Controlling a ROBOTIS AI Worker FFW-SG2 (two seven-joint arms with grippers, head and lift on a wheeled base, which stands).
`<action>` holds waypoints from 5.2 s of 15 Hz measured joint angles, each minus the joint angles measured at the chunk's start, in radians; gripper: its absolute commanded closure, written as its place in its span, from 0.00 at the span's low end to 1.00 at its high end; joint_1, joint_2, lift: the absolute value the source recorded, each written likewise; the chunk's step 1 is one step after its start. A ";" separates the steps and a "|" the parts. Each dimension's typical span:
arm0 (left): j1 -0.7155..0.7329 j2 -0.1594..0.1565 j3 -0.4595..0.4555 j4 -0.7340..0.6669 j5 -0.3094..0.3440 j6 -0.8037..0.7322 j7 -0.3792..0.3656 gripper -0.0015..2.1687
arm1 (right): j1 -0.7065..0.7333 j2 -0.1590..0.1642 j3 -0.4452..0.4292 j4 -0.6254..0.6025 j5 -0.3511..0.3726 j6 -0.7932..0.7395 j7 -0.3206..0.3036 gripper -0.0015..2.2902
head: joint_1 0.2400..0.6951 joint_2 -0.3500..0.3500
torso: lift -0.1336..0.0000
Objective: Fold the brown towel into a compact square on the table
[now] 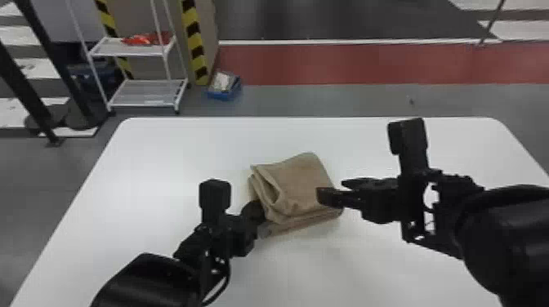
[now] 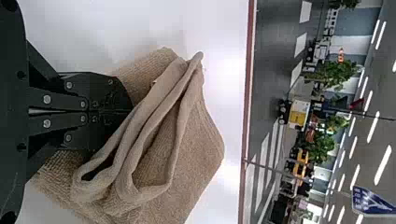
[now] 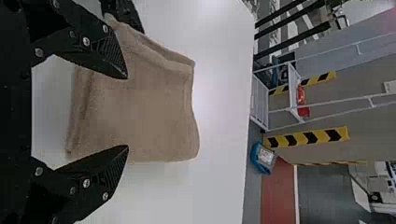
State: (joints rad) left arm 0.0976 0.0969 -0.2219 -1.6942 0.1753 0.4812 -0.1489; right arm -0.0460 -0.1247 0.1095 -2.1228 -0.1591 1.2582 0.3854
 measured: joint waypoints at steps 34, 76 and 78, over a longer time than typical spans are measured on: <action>0.381 0.026 0.178 -0.523 0.073 0.027 -0.072 0.79 | -0.330 0.101 0.067 0.780 0.124 -0.572 -0.048 0.88 | 1.00 0.58 | 0.12; 0.367 0.015 0.123 -0.412 -0.111 -0.626 0.378 0.00 | 0.200 0.065 -0.043 0.037 0.067 -0.746 -0.080 0.03 | 1.00 0.69 | 0.12; 0.391 0.015 0.113 -0.400 -0.125 -0.675 0.391 0.01 | 0.310 0.061 -0.084 -0.008 0.067 -0.849 -0.080 0.03 | 1.00 0.64 | 0.12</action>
State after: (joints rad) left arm 0.4881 0.1116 -0.1086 -2.0943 0.0501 -0.1934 0.2422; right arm 0.2641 -0.0641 0.0259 -2.1307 -0.0922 0.4088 0.3052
